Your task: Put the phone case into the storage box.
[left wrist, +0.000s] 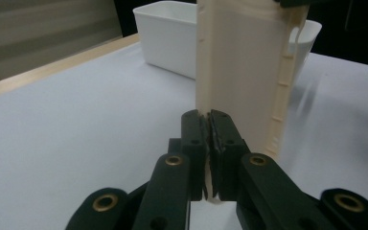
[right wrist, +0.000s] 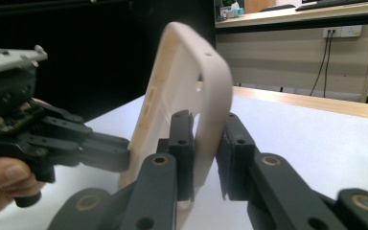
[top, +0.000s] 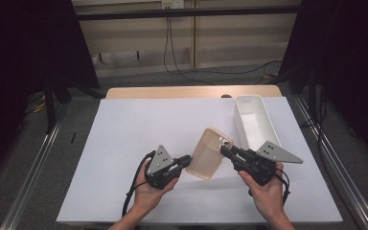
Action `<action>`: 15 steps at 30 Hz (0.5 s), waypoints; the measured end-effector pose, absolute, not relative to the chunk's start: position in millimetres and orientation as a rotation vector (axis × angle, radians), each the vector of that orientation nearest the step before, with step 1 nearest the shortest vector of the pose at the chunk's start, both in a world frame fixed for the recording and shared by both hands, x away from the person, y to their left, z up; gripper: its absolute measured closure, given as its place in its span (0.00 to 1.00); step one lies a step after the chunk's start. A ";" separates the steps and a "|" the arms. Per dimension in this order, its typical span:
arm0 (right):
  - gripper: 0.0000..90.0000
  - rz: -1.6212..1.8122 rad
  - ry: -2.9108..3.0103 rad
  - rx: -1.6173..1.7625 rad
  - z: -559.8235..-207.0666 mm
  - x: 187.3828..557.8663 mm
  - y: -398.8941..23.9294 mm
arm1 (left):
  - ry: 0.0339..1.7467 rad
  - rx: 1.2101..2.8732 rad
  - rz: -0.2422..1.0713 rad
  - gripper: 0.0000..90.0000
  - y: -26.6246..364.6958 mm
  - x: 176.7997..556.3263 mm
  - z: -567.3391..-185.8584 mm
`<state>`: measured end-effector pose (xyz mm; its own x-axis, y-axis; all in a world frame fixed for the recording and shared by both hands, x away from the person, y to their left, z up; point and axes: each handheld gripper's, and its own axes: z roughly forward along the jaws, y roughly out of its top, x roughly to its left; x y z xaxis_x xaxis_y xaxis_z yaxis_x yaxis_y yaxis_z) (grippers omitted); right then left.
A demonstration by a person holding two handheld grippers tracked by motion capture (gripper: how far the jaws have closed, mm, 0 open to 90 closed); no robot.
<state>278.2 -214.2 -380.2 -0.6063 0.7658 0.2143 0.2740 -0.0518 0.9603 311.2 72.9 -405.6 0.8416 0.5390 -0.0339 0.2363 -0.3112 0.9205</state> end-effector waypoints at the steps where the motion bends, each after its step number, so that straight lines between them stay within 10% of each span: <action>1: 0.90 1.708 1.837 1.094 -379.8 277.9 -213.8 | 0.586 1.901 0.344 0.95 72.6 312.1 -407.6; 7: 0.91 1.716 1.843 1.062 -380.4 276.7 -210.4 | 0.622 1.888 0.286 0.92 72.8 318.4 -413.9; 15: 0.91 1.706 1.831 1.053 -379.8 278.3 -215.3 | 0.631 1.867 0.273 0.62 74.5 320.1 -414.9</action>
<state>278.3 -215.3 -379.8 -0.6228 0.7598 0.1867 0.2397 -0.0418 0.9699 320.1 74.5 -414.9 0.8322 0.5438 -0.1083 0.2931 -0.2655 0.9185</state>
